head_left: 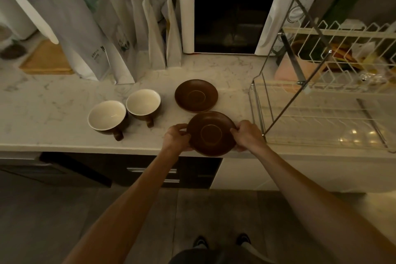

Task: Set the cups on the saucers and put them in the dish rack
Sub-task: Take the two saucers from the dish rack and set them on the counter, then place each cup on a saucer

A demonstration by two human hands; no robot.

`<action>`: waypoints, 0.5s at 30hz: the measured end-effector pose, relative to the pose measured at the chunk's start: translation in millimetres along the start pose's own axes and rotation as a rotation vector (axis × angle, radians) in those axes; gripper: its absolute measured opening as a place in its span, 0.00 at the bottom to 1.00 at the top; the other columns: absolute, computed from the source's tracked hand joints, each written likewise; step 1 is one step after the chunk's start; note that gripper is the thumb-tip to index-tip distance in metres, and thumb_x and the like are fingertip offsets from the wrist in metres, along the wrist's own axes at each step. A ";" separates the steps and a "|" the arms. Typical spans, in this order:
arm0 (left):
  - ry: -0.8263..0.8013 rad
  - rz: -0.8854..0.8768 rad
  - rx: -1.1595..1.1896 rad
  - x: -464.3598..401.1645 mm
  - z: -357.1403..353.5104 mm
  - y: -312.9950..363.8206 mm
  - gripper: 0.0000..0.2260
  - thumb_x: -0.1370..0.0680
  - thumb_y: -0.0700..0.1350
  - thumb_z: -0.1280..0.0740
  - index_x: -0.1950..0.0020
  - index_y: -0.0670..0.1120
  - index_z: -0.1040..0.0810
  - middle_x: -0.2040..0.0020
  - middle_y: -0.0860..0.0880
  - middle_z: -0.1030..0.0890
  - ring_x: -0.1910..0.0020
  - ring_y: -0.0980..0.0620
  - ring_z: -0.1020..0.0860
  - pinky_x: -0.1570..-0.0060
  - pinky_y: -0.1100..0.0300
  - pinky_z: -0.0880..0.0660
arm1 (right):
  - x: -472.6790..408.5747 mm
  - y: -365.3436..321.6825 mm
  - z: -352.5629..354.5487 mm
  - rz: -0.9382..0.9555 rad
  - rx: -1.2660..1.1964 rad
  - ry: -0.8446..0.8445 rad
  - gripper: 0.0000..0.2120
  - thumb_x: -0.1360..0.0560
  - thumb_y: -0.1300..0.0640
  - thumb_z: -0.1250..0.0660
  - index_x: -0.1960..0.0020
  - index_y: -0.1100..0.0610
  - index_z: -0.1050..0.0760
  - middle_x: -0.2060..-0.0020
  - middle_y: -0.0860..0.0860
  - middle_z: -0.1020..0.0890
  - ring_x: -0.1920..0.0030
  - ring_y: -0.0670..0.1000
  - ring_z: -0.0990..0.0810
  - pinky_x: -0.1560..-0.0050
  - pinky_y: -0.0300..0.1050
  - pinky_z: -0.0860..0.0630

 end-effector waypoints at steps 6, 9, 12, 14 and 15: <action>0.002 0.000 0.003 1.1 1.8 0.2 0.21 0.22 0.37 0.36 0.29 0.46 0.32 0.37 0.41 0.22 0.59 0.51 0.19 0.59 0.54 0.18 | 6.5 -7.1 2.1 0.037 0.107 0.031 0.17 0.20 0.47 0.40 0.43 0.58 0.22 0.54 0.56 0.16 0.57 0.59 0.15 0.53 0.49 0.19; 0.016 -0.043 -0.074 5.4 7.4 5.1 0.20 0.21 0.41 0.35 0.29 0.47 0.32 0.39 0.43 0.21 0.57 0.49 0.18 0.54 0.51 0.18 | 20.1 -19.6 13.6 0.097 0.306 0.128 0.19 0.18 0.47 0.44 0.41 0.60 0.25 0.48 0.58 0.18 0.48 0.60 0.18 0.58 0.46 0.29; 0.064 -0.151 -0.219 12.9 20.6 14.8 0.19 0.21 0.46 0.35 0.31 0.49 0.29 0.41 0.45 0.21 0.55 0.48 0.18 0.51 0.48 0.18 | 39.5 -41.2 32.7 0.215 0.499 0.297 0.18 0.17 0.46 0.45 0.42 0.60 0.26 0.49 0.58 0.18 0.50 0.60 0.18 0.61 0.46 0.33; 0.106 -0.223 -0.311 18.7 33.3 21.0 0.18 0.22 0.49 0.35 0.33 0.50 0.27 0.42 0.46 0.20 0.53 0.47 0.18 0.50 0.47 0.19 | 45.3 -55.5 42.5 0.296 0.514 0.360 0.18 0.17 0.47 0.45 0.43 0.60 0.26 0.50 0.58 0.18 0.52 0.60 0.18 0.61 0.47 0.34; 0.128 -0.243 -0.344 21.9 40.2 23.3 0.17 0.23 0.50 0.35 0.34 0.51 0.26 0.43 0.46 0.19 0.52 0.47 0.18 0.49 0.46 0.19 | 45.6 -62.3 45.2 0.331 0.495 0.369 0.18 0.17 0.47 0.45 0.43 0.60 0.25 0.50 0.58 0.18 0.52 0.60 0.18 0.61 0.47 0.33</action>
Point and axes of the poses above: each hand's wrist, its own x-axis away from the middle knuckle, its own z-axis out of the back of the hand, y = z × x, the point moved 6 cm from there along -x, towards the middle knuckle
